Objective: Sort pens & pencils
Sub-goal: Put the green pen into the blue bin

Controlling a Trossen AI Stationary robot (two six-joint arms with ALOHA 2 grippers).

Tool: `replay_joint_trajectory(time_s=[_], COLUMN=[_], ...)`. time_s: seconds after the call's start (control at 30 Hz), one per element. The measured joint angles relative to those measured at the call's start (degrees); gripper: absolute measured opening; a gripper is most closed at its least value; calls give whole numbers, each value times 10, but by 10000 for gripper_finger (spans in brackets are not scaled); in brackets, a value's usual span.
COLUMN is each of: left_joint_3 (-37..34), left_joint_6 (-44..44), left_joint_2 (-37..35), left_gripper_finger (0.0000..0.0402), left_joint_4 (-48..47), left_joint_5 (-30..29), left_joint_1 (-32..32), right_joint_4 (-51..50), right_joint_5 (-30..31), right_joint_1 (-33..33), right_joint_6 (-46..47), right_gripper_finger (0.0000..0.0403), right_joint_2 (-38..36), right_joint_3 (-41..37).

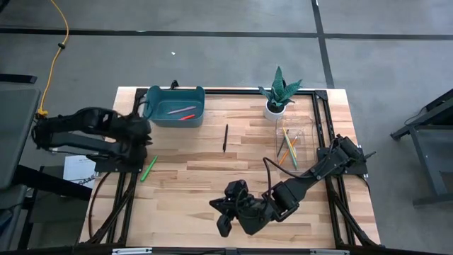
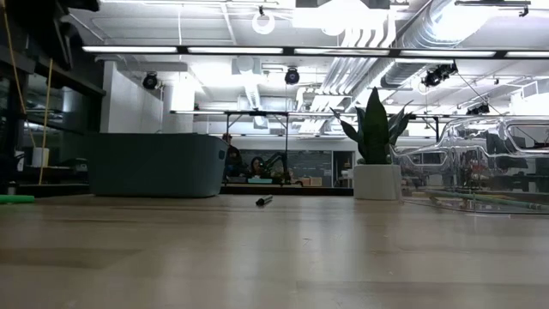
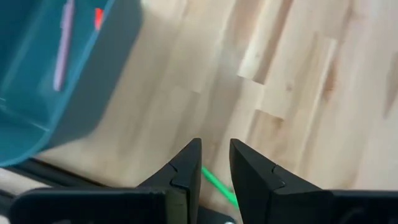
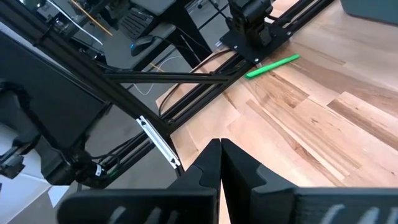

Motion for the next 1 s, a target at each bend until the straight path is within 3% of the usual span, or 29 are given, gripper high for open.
replay_joint_trajectory(time_s=[0.33,0.63,1.0], left_joint_3=[-29,-36,-36], left_joint_6=[-167,-242,-347], left_joint_2=[-19,44,112], left_gripper_finger=[62,45,59], left_joint_4=[43,75,41], left_joint_5=[-34,-115,-131], left_joint_1=[-173,-313,-452], right_joint_4=[0,-1,-2], right_joint_5=[0,0,-7], right_joint_1=[-1,-2,-12], right_joint_6=[1,6,45], right_gripper_finger=[0,0,0], right_joint_2=[0,0,0], right_joint_3=[0,0,0])
